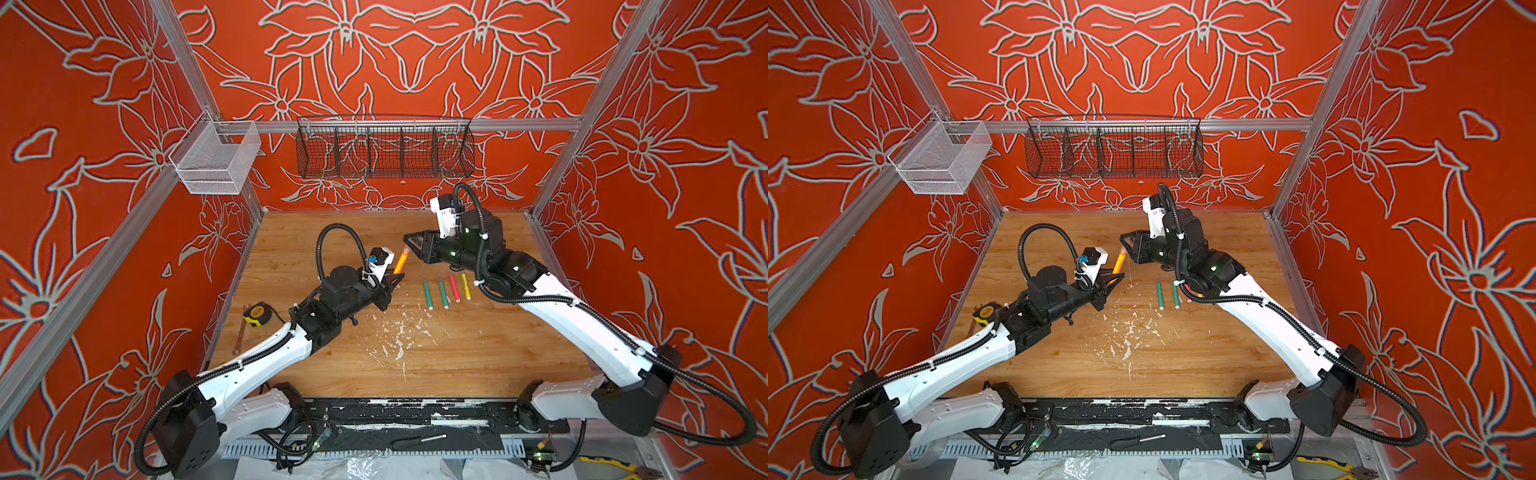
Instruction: Insert the pens into the pen caps
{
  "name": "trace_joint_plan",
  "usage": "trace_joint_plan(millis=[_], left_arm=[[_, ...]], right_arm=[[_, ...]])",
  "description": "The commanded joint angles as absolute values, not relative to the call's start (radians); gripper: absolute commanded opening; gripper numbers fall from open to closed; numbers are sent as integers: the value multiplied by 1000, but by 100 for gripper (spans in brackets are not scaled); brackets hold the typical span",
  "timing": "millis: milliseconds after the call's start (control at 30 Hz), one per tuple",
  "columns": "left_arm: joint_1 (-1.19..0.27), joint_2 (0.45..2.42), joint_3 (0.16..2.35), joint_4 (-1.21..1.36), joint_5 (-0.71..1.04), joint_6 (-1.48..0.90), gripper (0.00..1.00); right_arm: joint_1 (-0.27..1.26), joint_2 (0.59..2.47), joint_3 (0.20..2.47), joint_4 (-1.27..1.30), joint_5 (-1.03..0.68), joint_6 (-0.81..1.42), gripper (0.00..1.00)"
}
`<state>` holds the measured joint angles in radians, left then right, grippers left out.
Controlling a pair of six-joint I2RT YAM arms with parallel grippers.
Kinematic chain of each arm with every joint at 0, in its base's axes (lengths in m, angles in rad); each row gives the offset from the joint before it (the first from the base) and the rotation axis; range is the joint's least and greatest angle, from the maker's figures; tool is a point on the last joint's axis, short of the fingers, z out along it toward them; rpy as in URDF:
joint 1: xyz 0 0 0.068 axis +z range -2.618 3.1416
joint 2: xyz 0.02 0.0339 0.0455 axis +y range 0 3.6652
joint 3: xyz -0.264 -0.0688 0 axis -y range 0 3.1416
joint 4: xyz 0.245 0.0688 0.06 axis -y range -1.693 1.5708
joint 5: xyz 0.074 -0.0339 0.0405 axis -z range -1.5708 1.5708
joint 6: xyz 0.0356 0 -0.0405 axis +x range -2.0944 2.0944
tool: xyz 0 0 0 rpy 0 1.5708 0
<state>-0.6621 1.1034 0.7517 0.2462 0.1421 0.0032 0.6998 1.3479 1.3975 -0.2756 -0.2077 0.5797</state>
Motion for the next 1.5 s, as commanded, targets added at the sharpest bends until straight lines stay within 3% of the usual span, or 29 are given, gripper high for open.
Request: trace_joint_plan(millis=[0, 67, 333, 533, 1467], left_arm=[[-664, 1092, 781, 264, 156, 9, 0], [-664, 1093, 781, 264, 155, 9, 0], [-664, 1093, 782, 267, 141, 9, 0], [-664, 1097, 793, 262, 115, -6, 0], [-570, 1171, 1000, 296, 79, -133, 0]], right_arm=[[696, 1362, 1405, -246, -249, 592, 30], [696, 1368, 1398, -239, -268, 598, 24], [719, 1373, 1350, -233, -305, 633, 15], [747, 1375, 1339, -229, -301, 638, 0], [781, 1347, 1096, -214, -286, 658, 0]])
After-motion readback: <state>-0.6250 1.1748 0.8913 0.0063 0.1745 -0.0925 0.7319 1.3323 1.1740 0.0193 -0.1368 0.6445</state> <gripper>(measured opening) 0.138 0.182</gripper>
